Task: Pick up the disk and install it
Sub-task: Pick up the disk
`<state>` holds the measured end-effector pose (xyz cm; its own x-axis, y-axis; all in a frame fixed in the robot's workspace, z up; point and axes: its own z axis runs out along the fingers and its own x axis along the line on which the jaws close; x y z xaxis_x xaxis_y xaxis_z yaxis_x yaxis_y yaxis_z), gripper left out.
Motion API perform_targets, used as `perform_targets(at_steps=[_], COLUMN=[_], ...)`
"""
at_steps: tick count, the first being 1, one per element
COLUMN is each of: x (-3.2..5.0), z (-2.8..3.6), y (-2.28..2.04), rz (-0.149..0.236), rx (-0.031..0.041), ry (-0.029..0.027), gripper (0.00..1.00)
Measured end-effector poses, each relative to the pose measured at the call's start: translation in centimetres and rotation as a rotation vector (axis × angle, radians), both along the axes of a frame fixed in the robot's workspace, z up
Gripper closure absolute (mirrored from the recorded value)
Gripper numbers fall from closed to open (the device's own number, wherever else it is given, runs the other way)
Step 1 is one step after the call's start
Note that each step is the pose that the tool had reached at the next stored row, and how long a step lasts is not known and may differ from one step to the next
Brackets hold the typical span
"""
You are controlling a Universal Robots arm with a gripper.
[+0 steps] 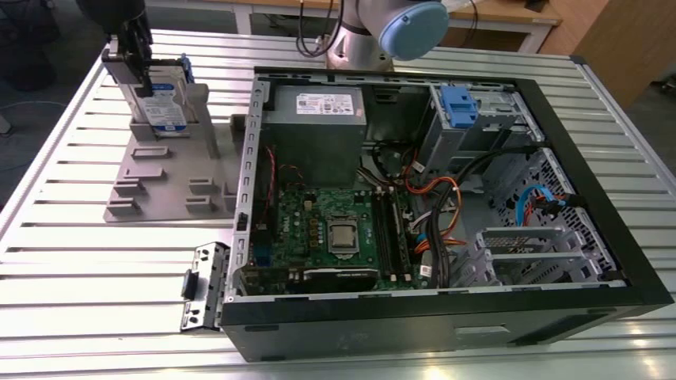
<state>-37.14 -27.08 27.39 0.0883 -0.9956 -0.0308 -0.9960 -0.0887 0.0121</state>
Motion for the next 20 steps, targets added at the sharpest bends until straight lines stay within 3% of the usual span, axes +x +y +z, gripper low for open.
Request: perform_targets(at_steps=[13, 14, 16, 17, 20], x=[0.0, 0.0, 0.0, 0.0, 0.0], z=[0.0, -0.01, 0.0, 0.0, 0.0], y=[0.0, 0.01, 0.0, 0.0, 0.0], rz=[0.0, 0.0, 0.0, 0.0, 0.0], rx=[-0.0011, -0.0071, -0.0271, -0.0307, -0.0315], ry=[0.0002, -0.0001, 0.0002, 0.0, 0.0001], gripper=[0.47, 0.47, 0.47, 0.47, 0.47])
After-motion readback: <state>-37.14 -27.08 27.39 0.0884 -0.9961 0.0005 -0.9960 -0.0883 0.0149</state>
